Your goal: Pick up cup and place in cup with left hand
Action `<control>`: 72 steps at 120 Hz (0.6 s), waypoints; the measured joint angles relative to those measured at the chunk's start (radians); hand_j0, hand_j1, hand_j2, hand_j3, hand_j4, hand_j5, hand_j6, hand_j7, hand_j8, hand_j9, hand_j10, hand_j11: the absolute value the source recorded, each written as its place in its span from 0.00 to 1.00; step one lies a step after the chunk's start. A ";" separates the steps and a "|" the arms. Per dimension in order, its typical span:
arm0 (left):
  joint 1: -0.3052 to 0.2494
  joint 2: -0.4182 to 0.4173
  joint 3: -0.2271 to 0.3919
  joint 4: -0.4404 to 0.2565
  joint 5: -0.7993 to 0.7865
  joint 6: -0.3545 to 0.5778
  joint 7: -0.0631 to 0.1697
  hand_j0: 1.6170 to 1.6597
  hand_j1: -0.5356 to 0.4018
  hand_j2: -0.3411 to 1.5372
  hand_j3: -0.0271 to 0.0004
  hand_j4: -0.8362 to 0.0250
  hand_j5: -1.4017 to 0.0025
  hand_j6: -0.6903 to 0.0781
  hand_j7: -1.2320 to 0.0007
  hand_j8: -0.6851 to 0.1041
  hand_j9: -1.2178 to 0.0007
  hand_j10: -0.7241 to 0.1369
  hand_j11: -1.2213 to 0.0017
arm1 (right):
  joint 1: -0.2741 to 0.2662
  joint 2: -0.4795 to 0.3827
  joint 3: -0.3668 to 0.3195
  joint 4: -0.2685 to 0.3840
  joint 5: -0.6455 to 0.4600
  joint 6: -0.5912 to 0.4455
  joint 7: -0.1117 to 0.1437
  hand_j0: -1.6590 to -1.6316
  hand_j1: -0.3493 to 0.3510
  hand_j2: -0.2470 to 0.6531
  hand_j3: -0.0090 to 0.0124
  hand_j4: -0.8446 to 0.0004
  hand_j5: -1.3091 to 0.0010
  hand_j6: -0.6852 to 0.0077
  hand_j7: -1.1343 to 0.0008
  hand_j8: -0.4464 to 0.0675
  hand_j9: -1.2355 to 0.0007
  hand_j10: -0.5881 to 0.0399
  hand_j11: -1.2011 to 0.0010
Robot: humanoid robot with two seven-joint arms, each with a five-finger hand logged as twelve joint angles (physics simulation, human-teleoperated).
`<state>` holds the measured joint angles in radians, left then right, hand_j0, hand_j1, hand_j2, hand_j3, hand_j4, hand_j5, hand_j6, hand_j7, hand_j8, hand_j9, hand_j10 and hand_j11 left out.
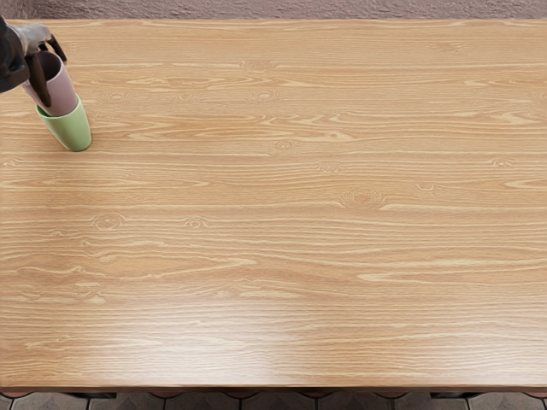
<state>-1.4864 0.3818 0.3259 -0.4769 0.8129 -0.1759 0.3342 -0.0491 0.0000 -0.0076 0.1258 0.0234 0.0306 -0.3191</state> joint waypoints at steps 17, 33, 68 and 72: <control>-0.001 0.000 -0.004 0.000 -0.010 0.001 0.002 0.94 0.65 0.21 0.99 0.67 0.76 0.59 0.73 0.59 0.73 0.53 0.72 | 0.000 0.000 0.000 0.000 0.000 0.000 0.000 0.04 0.00 0.27 0.42 1.00 1.00 0.99 1.00 0.87 1.00 0.94 1.00; -0.005 0.002 -0.007 0.000 -0.028 0.001 0.003 0.95 0.73 0.20 0.99 0.76 0.83 0.68 0.81 0.66 0.81 0.63 0.81 | 0.000 0.000 0.000 0.000 0.000 0.000 0.000 0.04 0.00 0.27 0.42 1.00 1.00 0.99 1.00 0.87 1.00 0.94 1.00; -0.057 -0.056 -0.041 -0.018 -0.126 -0.009 -0.003 0.96 0.84 0.19 0.99 0.87 0.92 0.79 0.91 0.77 0.91 0.74 0.91 | 0.000 0.000 0.000 0.000 0.000 0.000 0.000 0.04 0.00 0.27 0.42 1.00 1.00 0.99 1.00 0.87 1.00 0.94 1.00; -0.070 -0.056 -0.049 -0.026 -0.139 -0.016 -0.003 0.96 0.85 0.19 0.99 0.88 0.93 0.80 0.92 0.77 0.92 0.75 0.92 | 0.000 0.000 0.000 0.000 0.000 0.000 0.000 0.04 0.00 0.27 0.42 1.00 1.00 0.99 1.00 0.87 1.00 0.94 1.00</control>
<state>-1.5562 0.3253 0.2769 -0.5029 0.6735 -0.1919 0.3307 -0.0491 0.0000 -0.0076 0.1258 0.0233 0.0306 -0.3191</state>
